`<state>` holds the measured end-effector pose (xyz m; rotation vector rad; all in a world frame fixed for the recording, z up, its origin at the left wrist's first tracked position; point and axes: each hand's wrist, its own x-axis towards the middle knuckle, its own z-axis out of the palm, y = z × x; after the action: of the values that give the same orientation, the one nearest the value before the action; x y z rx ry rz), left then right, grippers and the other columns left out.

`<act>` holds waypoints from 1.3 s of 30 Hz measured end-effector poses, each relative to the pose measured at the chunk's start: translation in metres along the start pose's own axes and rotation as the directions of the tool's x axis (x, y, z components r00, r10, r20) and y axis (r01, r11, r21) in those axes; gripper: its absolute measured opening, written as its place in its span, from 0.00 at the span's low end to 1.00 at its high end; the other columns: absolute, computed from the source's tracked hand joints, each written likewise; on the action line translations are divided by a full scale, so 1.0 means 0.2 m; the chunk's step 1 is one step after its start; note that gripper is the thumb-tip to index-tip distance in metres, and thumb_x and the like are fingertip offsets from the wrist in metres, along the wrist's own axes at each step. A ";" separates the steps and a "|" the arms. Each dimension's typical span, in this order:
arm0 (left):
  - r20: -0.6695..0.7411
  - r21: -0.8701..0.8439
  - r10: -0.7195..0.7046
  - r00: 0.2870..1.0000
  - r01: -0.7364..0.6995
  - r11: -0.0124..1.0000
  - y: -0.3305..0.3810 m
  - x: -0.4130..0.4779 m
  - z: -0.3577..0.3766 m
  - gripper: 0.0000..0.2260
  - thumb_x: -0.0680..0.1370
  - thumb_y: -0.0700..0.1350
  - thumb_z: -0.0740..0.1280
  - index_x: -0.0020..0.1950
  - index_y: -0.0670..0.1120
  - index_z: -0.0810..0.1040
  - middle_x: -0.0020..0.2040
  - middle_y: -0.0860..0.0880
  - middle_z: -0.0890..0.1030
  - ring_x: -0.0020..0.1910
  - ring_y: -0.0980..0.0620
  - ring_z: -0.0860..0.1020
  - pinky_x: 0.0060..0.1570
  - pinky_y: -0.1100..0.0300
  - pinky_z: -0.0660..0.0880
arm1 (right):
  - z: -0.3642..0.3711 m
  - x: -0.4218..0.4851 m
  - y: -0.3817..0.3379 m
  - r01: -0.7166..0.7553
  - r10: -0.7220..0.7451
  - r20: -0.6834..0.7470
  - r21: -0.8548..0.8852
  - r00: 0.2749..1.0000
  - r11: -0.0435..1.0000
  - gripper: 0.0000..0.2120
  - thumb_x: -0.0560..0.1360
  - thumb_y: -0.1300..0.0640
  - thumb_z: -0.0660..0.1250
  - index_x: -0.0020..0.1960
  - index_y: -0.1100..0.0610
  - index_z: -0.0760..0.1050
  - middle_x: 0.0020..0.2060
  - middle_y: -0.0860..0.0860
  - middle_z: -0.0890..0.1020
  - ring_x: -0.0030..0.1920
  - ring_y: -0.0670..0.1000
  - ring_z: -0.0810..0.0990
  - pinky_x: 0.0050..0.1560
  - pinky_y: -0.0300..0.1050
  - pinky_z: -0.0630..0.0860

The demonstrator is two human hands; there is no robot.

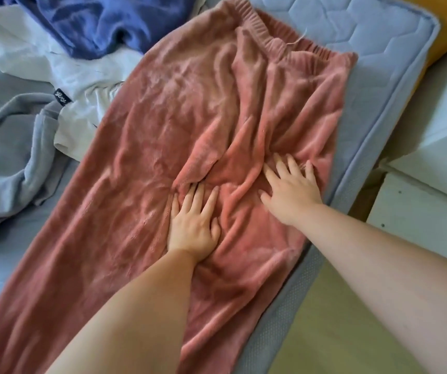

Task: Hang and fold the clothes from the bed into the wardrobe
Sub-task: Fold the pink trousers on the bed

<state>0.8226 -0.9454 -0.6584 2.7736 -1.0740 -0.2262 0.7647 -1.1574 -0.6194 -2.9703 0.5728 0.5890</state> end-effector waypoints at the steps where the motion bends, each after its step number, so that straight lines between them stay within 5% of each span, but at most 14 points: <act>1: 0.021 0.007 -0.009 1.000 0.009 1.000 0.00 0.01 -0.01 0.29 0.70 0.50 0.56 0.72 0.47 0.69 0.71 0.40 0.69 0.70 0.42 0.67 0.67 0.37 0.61 | 0.00 0.01 0.05 0.007 -0.007 0.020 -0.013 1.000 1.000 0.33 0.77 0.37 0.50 0.78 0.49 0.49 0.78 0.50 0.50 0.77 0.54 0.47 0.73 0.62 0.44; 10: 0.184 0.085 -0.172 0.968 0.159 0.984 0.14 0.03 -0.14 0.23 0.71 0.48 0.63 0.65 0.45 0.73 0.69 0.40 0.70 0.70 0.42 0.66 0.69 0.37 0.57 | -0.06 -0.07 0.29 -0.099 0.113 0.147 -0.098 0.983 0.990 0.34 0.78 0.39 0.50 0.77 0.56 0.50 0.77 0.53 0.55 0.76 0.52 0.54 0.74 0.56 0.51; 15: 0.095 -0.050 -0.390 0.916 0.396 0.917 0.35 0.11 -0.28 0.15 0.66 0.40 0.66 0.52 0.44 0.77 0.65 0.39 0.71 0.65 0.39 0.68 0.66 0.34 0.58 | -0.32 0.04 0.35 -0.019 0.015 0.303 0.012 0.953 1.000 0.24 0.78 0.44 0.56 0.67 0.59 0.69 0.64 0.54 0.71 0.65 0.55 0.69 0.60 0.52 0.69; 16: 0.015 -0.109 -0.378 0.926 0.377 0.920 0.38 0.15 -0.30 0.15 0.64 0.38 0.66 0.50 0.43 0.78 0.62 0.39 0.73 0.62 0.38 0.70 0.64 0.35 0.63 | -0.39 0.09 0.37 -0.002 -0.017 0.284 0.067 0.959 0.998 0.20 0.78 0.47 0.57 0.62 0.58 0.74 0.59 0.54 0.75 0.61 0.57 0.73 0.55 0.50 0.71; 18: -0.128 -0.181 -0.285 0.950 0.261 0.948 0.45 0.25 -0.36 0.18 0.62 0.37 0.63 0.51 0.42 0.79 0.58 0.40 0.75 0.59 0.39 0.72 0.59 0.40 0.70 | -0.53 0.25 0.41 0.125 -0.126 0.004 0.143 0.992 0.982 0.12 0.76 0.55 0.59 0.53 0.59 0.77 0.53 0.56 0.78 0.56 0.59 0.75 0.51 0.50 0.71; 20: -0.130 -0.195 -0.195 0.972 0.168 0.966 0.52 0.39 -0.39 0.24 0.63 0.38 0.63 0.58 0.42 0.78 0.63 0.40 0.74 0.63 0.41 0.68 0.61 0.43 0.70 | -0.65 0.45 0.48 0.220 -0.171 -0.301 0.138 0.938 0.966 0.12 0.73 0.60 0.63 0.55 0.60 0.77 0.53 0.57 0.77 0.56 0.60 0.73 0.56 0.52 0.67; 21: -0.070 -0.187 -0.177 0.982 0.161 0.969 0.56 0.46 -0.39 0.26 0.64 0.38 0.63 0.64 0.42 0.75 0.67 0.40 0.71 0.68 0.41 0.66 0.65 0.44 0.67 | -0.69 0.54 0.53 0.200 -0.136 -0.341 0.160 0.930 0.967 0.15 0.72 0.59 0.65 0.58 0.61 0.75 0.55 0.58 0.76 0.58 0.60 0.72 0.60 0.52 0.66; 24: 0.127 -0.125 -0.196 0.972 0.212 0.969 0.68 0.68 -0.37 0.30 0.73 0.44 0.61 0.76 0.46 0.61 0.77 0.43 0.59 0.76 0.44 0.54 0.73 0.45 0.53 | -0.73 0.76 0.66 0.002 0.006 -0.033 0.231 0.999 0.973 0.26 0.72 0.48 0.70 0.65 0.59 0.69 0.62 0.59 0.75 0.64 0.61 0.71 0.64 0.53 0.65; 27: 0.229 -0.139 -0.240 0.943 0.276 0.951 0.80 0.84 -0.33 0.29 0.78 0.49 0.57 0.78 0.48 0.54 0.79 0.45 0.51 0.77 0.46 0.46 0.74 0.46 0.45 | -0.72 0.89 0.77 0.016 -0.086 0.274 0.250 0.958 0.968 0.13 0.70 0.46 0.72 0.45 0.55 0.76 0.50 0.56 0.81 0.57 0.59 0.77 0.59 0.53 0.72; 29: 0.262 -0.168 -0.244 0.934 0.293 0.941 0.86 0.89 -0.31 0.28 0.79 0.51 0.56 0.78 0.48 0.53 0.79 0.45 0.48 0.77 0.47 0.43 0.74 0.47 0.44 | -0.76 0.95 0.84 0.026 -0.152 0.369 0.326 0.917 0.945 0.12 0.68 0.52 0.76 0.35 0.53 0.73 0.37 0.51 0.79 0.44 0.53 0.80 0.42 0.43 0.73; 32: 0.283 -0.194 -0.219 0.934 0.280 0.940 0.92 0.91 -0.31 0.28 0.79 0.52 0.55 0.78 0.50 0.53 0.79 0.46 0.45 0.77 0.47 0.42 0.73 0.46 0.43 | -0.82 1.01 0.98 -0.030 -0.115 0.335 0.398 0.935 0.917 0.15 0.63 0.57 0.79 0.37 0.52 0.72 0.36 0.47 0.76 0.40 0.49 0.76 0.35 0.39 0.67; 35: 0.283 -0.179 -0.222 0.933 0.279 0.943 0.95 0.91 -0.32 0.29 0.79 0.53 0.56 0.78 0.51 0.52 0.79 0.46 0.45 0.77 0.46 0.42 0.73 0.45 0.43 | -0.76 0.98 1.09 -0.006 -0.098 0.349 0.284 0.932 0.959 0.25 0.63 0.55 0.78 0.55 0.53 0.72 0.50 0.53 0.78 0.57 0.58 0.76 0.55 0.47 0.72; 37: 0.192 -0.168 -0.182 0.964 0.215 0.962 0.98 0.88 -0.35 0.29 0.76 0.55 0.60 0.76 0.49 0.60 0.77 0.44 0.56 0.76 0.43 0.53 0.73 0.44 0.51 | -0.73 0.95 1.11 0.038 -0.099 0.347 0.178 0.933 0.983 0.30 0.65 0.45 0.76 0.63 0.50 0.70 0.59 0.56 0.76 0.62 0.60 0.73 0.63 0.52 0.70; 39: 0.072 -0.145 -0.073 0.995 0.082 0.986 1.04 0.83 -0.33 0.24 0.71 0.58 0.66 0.61 0.45 0.75 0.62 0.44 0.75 0.63 0.41 0.72 0.62 0.48 0.66 | -0.75 0.94 1.11 -0.091 -0.004 0.259 0.355 0.966 0.930 0.21 0.67 0.38 0.71 0.54 0.48 0.73 0.59 0.57 0.76 0.61 0.60 0.73 0.63 0.53 0.70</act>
<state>0.8203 -1.2035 -0.5649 2.6942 -0.9239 -0.3937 0.8968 -1.4481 -0.5493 -2.4910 0.6446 0.7610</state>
